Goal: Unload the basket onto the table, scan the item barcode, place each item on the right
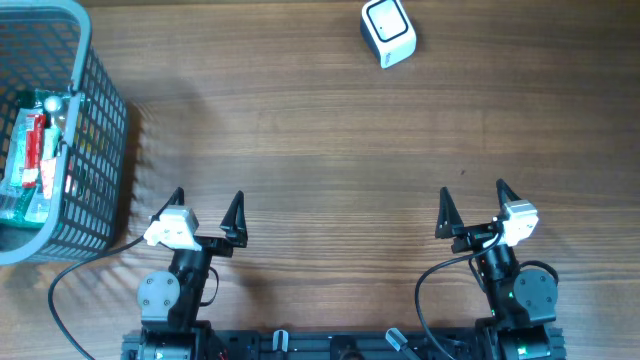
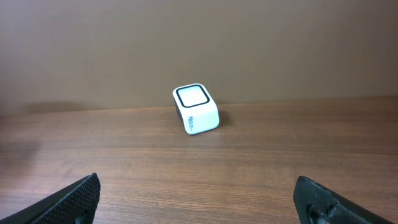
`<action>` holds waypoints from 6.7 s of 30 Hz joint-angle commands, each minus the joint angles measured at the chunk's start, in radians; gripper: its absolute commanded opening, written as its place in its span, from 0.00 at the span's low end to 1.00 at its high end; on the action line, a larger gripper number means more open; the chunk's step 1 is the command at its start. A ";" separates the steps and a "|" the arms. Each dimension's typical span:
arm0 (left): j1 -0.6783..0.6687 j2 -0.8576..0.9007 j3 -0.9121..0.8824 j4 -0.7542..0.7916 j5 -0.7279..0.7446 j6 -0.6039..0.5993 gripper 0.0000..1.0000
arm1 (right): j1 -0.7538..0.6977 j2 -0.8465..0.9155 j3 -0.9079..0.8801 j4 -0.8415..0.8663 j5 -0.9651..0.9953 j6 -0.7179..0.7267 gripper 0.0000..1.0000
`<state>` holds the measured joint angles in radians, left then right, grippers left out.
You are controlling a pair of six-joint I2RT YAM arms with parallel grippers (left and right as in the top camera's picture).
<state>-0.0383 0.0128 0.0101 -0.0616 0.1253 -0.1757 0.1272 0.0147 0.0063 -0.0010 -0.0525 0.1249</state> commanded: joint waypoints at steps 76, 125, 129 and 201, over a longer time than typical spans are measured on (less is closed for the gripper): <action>-0.003 -0.006 -0.004 -0.006 -0.003 0.023 1.00 | -0.004 -0.001 -0.001 0.002 -0.009 -0.018 1.00; -0.003 -0.006 -0.004 -0.004 -0.003 0.023 1.00 | -0.004 -0.001 -0.001 0.002 -0.009 -0.018 1.00; -0.003 -0.006 -0.004 -0.004 -0.003 0.023 1.00 | -0.004 -0.001 -0.001 0.002 -0.009 -0.018 1.00; 0.386 1.323 1.751 -0.822 -0.100 0.090 1.00 | -0.004 -0.001 -0.001 0.002 -0.009 -0.018 1.00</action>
<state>0.2070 1.3102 1.7378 -0.9321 0.0540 -0.1062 0.1272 0.0158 0.0063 -0.0013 -0.0525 0.1249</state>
